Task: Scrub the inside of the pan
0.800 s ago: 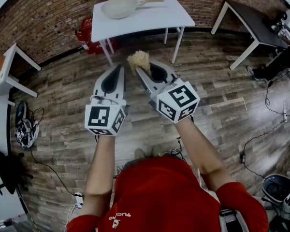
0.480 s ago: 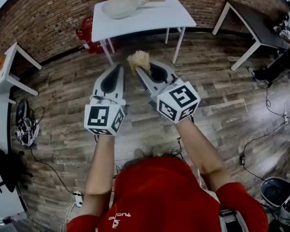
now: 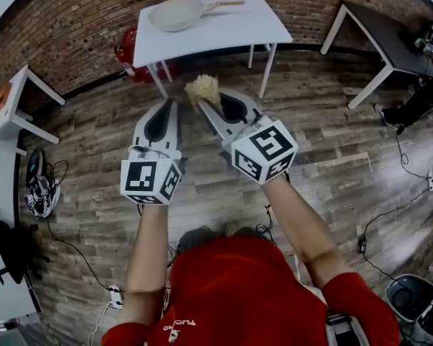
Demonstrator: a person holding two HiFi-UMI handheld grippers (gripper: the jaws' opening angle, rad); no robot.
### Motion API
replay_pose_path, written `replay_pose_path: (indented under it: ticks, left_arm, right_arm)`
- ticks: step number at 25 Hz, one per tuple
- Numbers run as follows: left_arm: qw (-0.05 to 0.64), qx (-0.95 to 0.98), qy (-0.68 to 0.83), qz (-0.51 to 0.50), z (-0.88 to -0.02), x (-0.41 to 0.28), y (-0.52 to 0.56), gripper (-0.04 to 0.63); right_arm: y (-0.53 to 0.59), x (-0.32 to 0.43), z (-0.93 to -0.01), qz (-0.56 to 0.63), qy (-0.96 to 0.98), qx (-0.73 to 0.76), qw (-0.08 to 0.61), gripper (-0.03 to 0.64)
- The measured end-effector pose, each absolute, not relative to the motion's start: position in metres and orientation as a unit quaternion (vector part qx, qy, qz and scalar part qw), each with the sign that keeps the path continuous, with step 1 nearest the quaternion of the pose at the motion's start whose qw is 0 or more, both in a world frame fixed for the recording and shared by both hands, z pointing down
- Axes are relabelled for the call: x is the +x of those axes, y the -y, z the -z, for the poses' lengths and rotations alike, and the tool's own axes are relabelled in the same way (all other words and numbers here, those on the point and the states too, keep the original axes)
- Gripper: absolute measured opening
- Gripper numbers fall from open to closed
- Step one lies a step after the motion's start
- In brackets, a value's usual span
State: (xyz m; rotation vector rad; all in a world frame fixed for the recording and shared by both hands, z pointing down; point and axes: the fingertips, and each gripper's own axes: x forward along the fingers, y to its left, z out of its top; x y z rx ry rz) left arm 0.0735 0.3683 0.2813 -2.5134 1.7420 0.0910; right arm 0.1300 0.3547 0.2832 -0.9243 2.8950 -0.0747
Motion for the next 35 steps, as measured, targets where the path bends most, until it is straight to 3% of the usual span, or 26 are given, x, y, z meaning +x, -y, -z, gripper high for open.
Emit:
replay_pose_path:
  ticks: [15, 35]
  left_arm:
    - [0.060, -0.806, -0.589, -0.031, -0.276, 0.044, -0.306, 0.014]
    - [0.058, -0.823, -0.563, -0.037, -0.282, -0.072, -0.082, 0.014]
  right_arm:
    - [-0.290, 0.118, -0.287, 0.027, -0.952, -0.300, 0.052, 0.086]
    - [-0.074, 0.008, -0.296, 0.021, -0.942, -0.332, 0.036, 0.087]
